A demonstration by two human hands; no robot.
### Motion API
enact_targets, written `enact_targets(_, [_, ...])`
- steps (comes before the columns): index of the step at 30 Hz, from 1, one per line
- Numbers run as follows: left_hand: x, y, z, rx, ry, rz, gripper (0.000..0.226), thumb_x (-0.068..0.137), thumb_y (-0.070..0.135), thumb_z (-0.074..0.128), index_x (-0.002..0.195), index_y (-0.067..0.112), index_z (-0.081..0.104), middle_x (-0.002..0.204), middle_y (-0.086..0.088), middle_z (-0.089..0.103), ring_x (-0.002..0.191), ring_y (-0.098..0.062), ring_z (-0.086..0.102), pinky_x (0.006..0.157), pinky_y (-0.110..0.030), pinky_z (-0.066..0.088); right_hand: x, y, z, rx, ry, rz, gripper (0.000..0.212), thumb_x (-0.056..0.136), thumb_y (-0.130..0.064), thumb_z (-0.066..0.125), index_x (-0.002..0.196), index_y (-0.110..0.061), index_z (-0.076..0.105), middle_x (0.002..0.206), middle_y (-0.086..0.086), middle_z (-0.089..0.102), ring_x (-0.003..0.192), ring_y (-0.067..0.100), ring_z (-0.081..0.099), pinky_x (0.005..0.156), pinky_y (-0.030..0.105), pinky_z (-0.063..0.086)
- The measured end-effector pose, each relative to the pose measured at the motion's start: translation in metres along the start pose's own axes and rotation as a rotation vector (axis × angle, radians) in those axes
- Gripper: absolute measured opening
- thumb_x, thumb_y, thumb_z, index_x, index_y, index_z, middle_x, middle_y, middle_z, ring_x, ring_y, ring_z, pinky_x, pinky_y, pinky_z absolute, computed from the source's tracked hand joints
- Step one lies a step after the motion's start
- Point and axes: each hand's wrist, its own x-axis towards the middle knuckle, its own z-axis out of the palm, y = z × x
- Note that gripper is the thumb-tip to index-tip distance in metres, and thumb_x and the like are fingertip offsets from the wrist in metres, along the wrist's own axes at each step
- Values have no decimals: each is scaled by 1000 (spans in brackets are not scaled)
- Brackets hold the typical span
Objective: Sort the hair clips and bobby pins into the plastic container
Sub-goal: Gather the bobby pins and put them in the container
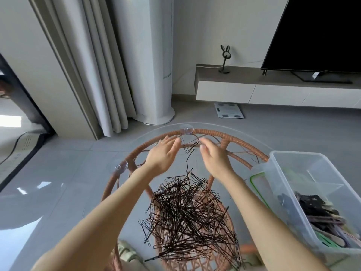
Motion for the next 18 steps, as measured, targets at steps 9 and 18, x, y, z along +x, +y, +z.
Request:
enact_targets(9, [8, 4, 22, 54, -121, 84, 48, 100, 37, 17, 141, 18, 32, 152, -3, 27, 143, -13, 13, 110, -17, 0, 5, -2, 28, -151, -156, 28, 46, 97, -22, 33, 142, -19, 23, 147, 9, 34, 127, 27, 42, 98, 31, 37])
enact_targets(18, [-88, 11, 4, -144, -326, 61, 56, 91, 53, 18, 135, 29, 43, 148, 5, 35, 140, -6, 19, 117, -25, 8, -98, -3, -6, 25, -308, -117, 43, 97, -31, 31, 140, -25, 28, 142, 4, 43, 127, 19, 43, 107, 37, 35])
